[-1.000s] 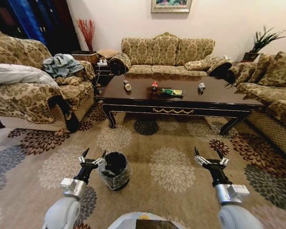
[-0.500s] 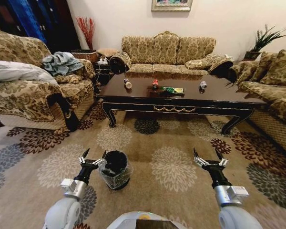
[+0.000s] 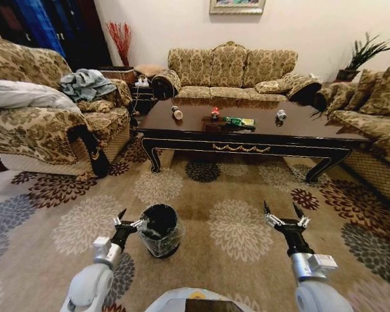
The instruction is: Move to the front of the table and place the trash on the table into the trash bin.
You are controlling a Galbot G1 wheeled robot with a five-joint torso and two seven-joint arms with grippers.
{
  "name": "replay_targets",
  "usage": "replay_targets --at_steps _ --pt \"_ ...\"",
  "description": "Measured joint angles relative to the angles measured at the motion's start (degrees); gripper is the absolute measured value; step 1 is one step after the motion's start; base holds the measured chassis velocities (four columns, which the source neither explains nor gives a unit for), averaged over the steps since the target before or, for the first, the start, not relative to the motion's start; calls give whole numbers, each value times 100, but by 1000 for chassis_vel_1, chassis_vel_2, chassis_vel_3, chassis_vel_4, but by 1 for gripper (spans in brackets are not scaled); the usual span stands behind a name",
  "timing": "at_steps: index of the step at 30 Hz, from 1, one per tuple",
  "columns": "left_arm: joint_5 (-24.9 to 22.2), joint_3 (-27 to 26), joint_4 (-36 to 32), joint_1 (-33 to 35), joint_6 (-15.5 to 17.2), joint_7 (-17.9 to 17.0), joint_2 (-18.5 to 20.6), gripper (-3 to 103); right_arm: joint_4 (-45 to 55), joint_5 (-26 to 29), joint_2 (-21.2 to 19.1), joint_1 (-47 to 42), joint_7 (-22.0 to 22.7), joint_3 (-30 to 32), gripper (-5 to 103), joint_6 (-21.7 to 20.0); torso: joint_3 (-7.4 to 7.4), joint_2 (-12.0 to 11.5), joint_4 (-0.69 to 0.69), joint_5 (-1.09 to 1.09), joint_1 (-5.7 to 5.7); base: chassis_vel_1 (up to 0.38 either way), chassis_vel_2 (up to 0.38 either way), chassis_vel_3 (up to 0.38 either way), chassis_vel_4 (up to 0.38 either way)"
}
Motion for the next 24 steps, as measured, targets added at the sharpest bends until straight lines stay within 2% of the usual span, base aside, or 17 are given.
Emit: replay_targets --at_steps 3,9,13,19,23,24 --pt "-36 179 431 -338 147 -54 178 100 2 -1 22 -27 20 1 100 5 7 10 0 0 4 0 0 0 0" --pt "-257 275 930 -677 383 -73 276 100 28 -40 118 -55 48 -29 100 13 14 22 0 0 7 0 0 0 0" --pt "-414 344 1343 -920 667 -107 334 100 118 -42 124 -125 60 -102 100 11 19 28 0 -1 10 0 0 0 0" --pt "-512 372 1293 -989 1233 -218 374 101 105 -9 114 -95 193 -137 100 -3 24 35 1 0 11 0 0 0 0" --pt "-517 404 1141 -972 1523 -322 412 90 18 50 144 -100 279 -132 100 -4 27 40 0 0 13 0 0 0 0" --pt "-517 404 1141 -972 1523 -322 412 90 18 50 144 -100 279 -132 100 -4 27 40 0 0 13 0 0 0 0"
